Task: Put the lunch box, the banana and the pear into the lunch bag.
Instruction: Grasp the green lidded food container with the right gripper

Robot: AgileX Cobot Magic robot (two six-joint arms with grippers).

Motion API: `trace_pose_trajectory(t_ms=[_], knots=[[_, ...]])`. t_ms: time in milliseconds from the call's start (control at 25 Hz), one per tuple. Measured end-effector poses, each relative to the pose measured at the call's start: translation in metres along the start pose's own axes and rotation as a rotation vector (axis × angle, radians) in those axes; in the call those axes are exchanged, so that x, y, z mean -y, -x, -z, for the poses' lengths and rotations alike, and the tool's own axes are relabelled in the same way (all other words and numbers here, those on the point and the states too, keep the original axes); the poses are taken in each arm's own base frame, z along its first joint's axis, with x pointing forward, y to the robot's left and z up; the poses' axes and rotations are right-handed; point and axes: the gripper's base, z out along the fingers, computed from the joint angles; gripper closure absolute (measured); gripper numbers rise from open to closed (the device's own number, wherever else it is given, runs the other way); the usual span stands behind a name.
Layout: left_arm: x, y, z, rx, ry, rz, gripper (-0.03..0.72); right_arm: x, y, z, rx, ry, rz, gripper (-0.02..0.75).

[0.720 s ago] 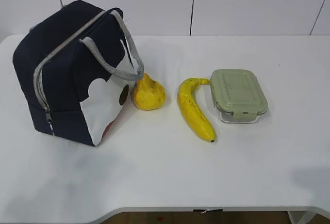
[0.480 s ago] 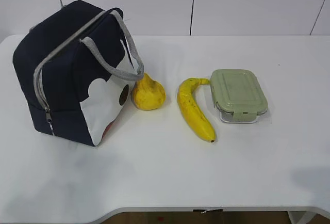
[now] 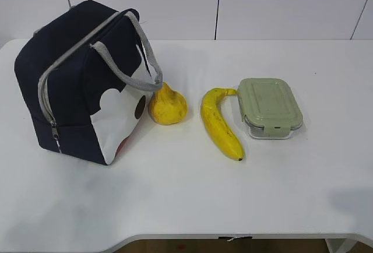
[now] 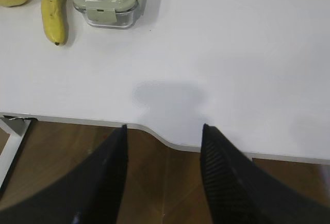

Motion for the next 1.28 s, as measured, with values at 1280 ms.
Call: trace_pose_trajectory(t_ms=[1280], knots=[[0.000, 0.000, 0.000, 0.000, 0.000, 0.000, 0.452, 0.000, 0.158, -0.130, -0.013, 0.101, -0.197, 0.363]])
